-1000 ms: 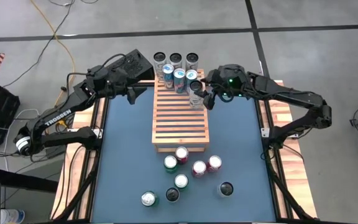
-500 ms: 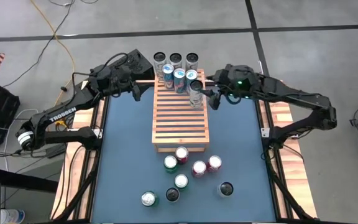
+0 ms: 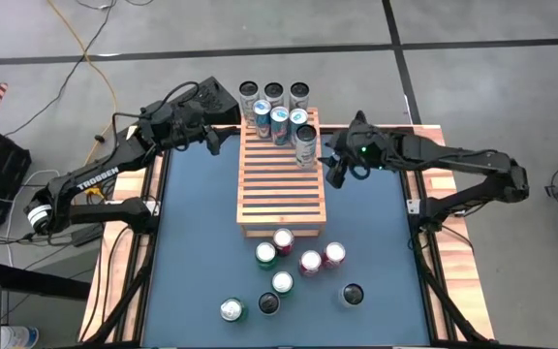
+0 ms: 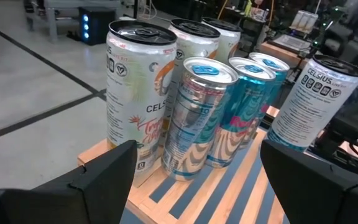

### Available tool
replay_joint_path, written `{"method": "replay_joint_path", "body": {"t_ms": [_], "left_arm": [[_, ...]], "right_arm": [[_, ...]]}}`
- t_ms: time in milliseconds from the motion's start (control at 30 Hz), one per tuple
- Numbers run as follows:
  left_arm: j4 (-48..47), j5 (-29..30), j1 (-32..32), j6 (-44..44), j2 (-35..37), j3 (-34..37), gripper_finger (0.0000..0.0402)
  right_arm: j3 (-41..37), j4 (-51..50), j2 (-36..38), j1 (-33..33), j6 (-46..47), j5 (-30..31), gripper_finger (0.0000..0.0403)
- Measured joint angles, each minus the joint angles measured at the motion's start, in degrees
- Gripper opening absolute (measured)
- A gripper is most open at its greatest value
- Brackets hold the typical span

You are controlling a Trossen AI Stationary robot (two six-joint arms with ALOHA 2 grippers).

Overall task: Place canned beverage on shelf
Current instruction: Put the top center white blue soda can on the shelf

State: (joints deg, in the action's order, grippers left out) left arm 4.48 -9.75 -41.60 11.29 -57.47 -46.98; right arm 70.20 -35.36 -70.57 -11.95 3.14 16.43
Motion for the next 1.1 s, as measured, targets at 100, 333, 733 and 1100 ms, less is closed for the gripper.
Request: {"method": "replay_joint_path", "body": {"t_ms": [100, 333, 733, 1100], "left_arm": [[0.0, 0.0, 0.0, 0.0, 0.0, 0.0, 0.0328], [-0.1, 0.0, 0.0, 0.1, 0.0, 0.0, 0.0328], [-0.8, -0.1, 0.0, 0.1, 0.0, 0.0, 0.0328], [-0.8, -0.1, 0.0, 0.1, 0.0, 0.0, 0.0328]], "right_arm": [[-2.8, 3.3, 0.1, 0.3, 0.0, 0.0, 0.0157], [-6.2, 9.3, 0.0, 0.2, -0.1, -1.4, 0.0060], [-9.2, 15.6, 0.0, -0.6, -0.1, -2.6, 0.0017], [-9.3, 19.1, -2.8, -2.6, -1.9, -6.4, 0.0015]]}}
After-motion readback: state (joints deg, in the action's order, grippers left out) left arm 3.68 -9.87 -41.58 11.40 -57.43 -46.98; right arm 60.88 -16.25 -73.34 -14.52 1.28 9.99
